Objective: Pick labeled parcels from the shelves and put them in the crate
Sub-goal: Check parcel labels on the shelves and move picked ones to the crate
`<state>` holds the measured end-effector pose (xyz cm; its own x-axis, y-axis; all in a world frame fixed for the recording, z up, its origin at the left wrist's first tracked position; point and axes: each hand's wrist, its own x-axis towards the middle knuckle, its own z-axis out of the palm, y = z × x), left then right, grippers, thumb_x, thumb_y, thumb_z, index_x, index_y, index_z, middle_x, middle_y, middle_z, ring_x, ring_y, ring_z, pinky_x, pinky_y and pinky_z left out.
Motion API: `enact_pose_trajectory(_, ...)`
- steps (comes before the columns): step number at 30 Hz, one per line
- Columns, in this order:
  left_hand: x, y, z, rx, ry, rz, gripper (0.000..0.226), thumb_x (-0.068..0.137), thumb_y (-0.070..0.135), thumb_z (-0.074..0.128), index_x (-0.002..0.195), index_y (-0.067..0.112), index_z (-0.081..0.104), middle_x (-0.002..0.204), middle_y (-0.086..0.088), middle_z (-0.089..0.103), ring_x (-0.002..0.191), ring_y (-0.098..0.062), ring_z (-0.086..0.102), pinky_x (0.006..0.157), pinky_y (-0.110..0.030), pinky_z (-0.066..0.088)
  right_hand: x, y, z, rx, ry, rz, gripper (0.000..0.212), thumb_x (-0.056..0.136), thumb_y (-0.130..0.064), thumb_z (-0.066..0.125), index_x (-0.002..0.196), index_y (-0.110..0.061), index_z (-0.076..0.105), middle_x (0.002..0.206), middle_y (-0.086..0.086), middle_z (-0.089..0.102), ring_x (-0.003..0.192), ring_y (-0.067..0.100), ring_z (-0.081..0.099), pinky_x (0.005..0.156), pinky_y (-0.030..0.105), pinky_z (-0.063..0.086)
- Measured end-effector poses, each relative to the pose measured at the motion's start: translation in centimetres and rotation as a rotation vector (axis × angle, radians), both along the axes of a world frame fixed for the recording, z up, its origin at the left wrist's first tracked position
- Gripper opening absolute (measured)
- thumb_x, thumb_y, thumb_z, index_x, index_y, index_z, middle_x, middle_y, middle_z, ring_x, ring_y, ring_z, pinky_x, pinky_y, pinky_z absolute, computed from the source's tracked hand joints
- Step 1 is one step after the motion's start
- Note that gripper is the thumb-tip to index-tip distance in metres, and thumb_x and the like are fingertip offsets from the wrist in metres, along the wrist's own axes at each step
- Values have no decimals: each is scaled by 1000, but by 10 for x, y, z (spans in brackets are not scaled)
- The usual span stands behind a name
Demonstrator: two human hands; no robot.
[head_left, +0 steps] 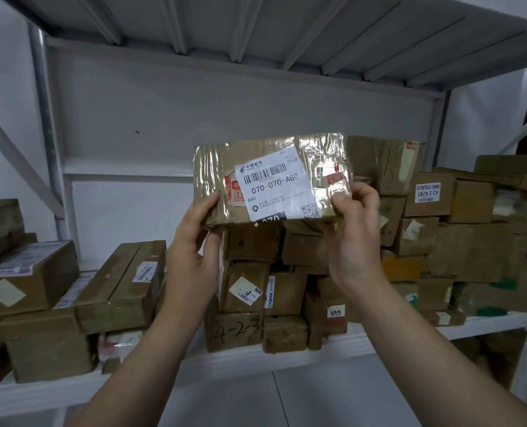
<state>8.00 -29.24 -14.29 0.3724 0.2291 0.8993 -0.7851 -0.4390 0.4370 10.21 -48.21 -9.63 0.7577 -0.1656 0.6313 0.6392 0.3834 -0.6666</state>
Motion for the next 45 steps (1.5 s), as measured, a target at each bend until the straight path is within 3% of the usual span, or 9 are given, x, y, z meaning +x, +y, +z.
enact_pose_trajectory(3,-9,6,-2,-46,28,14,57,94,1,51,130,45,45,127,36,45,120,-1,50,92,-18,48,-5,11,-2,-85,8,-68,42,68,-51,70,100,-30,51,120,13,58,111,31,57,97,49,47)
enact_pose_trajectory(8,-32,30,-2,-331,69,-74,46,90,19,57,130,35,40,116,-1,63,106,-10,62,84,-23,53,-17,33,-8,-143,-43,-76,29,79,-49,59,100,-29,55,101,-7,60,93,0,59,79,16,48)
enact_pose_trajectory(12,-44,61,0,-394,66,29,27,82,38,55,109,33,57,103,7,64,99,-8,62,84,-20,52,-25,60,-17,-196,-80,-63,25,81,-33,63,105,-28,60,108,-3,64,93,3,62,73,16,51)
enact_pose_trajectory(17,-57,92,-5,-293,88,10,26,88,35,56,112,41,50,123,1,57,115,-11,55,86,-14,48,-18,99,-23,-220,-8,-67,40,83,-46,63,120,-32,61,126,-4,56,110,6,58,91,28,52)
enact_pose_trajectory(20,-66,106,-11,-130,127,-19,28,88,48,50,113,59,42,154,10,24,139,0,24,103,-8,30,-3,120,-23,-258,120,-69,51,79,-62,58,126,-43,57,135,-5,47,121,12,53,102,41,46)
enact_pose_trajectory(24,-72,130,-25,107,98,88,23,90,55,45,110,60,36,156,10,5,143,1,9,111,-19,27,1,149,-22,-93,241,143,19,97,-30,53,114,-37,59,127,2,60,112,16,61,94,36,52)
enact_pose_trajectory(29,-86,166,-29,60,158,165,64,74,64,62,124,63,23,151,7,16,138,-18,30,102,-43,44,-7,191,-26,-227,269,355,86,69,-63,65,144,-36,34,134,-8,56,123,12,52,100,46,46)
enact_pose_trajectory(34,-83,198,-23,324,258,437,49,87,39,61,132,41,42,134,-3,44,120,-16,44,100,-42,43,-20,235,-36,-428,257,591,70,74,-53,67,138,-37,43,125,-3,63,108,14,64,87,37,55)
enact_pose_trajectory(45,-74,260,2,471,241,720,48,87,16,65,132,9,50,136,-19,41,112,-22,47,94,-32,36,-12,319,-45,-393,89,381,65,85,-22,70,141,-29,37,130,-3,56,114,12,58,85,32,57)
